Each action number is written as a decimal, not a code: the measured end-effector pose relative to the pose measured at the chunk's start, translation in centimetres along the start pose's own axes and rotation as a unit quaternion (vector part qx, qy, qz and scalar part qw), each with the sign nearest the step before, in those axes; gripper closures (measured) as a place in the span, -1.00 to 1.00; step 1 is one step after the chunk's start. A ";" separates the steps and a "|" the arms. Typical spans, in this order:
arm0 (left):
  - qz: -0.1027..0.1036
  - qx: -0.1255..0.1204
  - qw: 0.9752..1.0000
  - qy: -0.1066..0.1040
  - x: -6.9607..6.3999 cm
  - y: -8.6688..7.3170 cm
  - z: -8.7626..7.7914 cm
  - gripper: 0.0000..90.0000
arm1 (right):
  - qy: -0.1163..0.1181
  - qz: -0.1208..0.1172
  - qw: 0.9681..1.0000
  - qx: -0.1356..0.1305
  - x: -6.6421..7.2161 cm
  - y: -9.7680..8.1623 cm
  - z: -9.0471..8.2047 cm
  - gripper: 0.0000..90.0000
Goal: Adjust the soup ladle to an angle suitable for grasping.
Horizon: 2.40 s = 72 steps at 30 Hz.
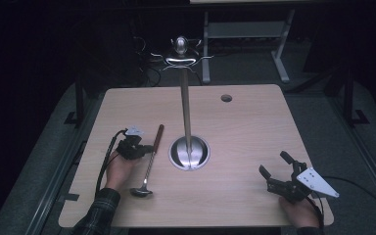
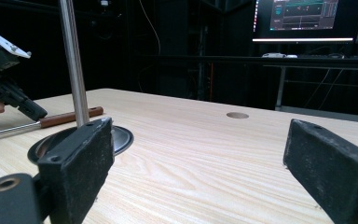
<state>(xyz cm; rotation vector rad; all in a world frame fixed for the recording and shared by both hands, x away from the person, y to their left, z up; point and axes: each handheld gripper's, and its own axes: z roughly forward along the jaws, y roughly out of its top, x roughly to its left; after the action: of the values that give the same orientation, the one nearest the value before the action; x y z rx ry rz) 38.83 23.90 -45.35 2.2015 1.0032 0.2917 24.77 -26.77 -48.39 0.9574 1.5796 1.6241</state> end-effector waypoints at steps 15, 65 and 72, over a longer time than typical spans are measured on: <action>0.020 0.005 0.999 -0.036 -1.4 0.6 0.7 1.00 | 0.000 0.000 1.000 0.000 0.0 0.0 0.0 -0.82; 0.023 0.184 0.980 -0.071 -6.5 -1.0 -2.4 1.00 | 0.004 -0.001 1.000 0.000 0.0 0.0 0.0 -0.82; 0.018 0.186 0.981 -0.056 -5.9 -1.2 -2.5 0.99 | 0.004 -0.001 1.000 0.000 0.0 0.0 0.0 -0.82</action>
<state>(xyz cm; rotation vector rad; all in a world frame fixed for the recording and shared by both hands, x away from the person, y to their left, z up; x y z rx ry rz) 32.99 21.39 -43.89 2.5398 1.0215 -0.0098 24.77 -26.80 -48.39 0.9507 1.5852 1.6281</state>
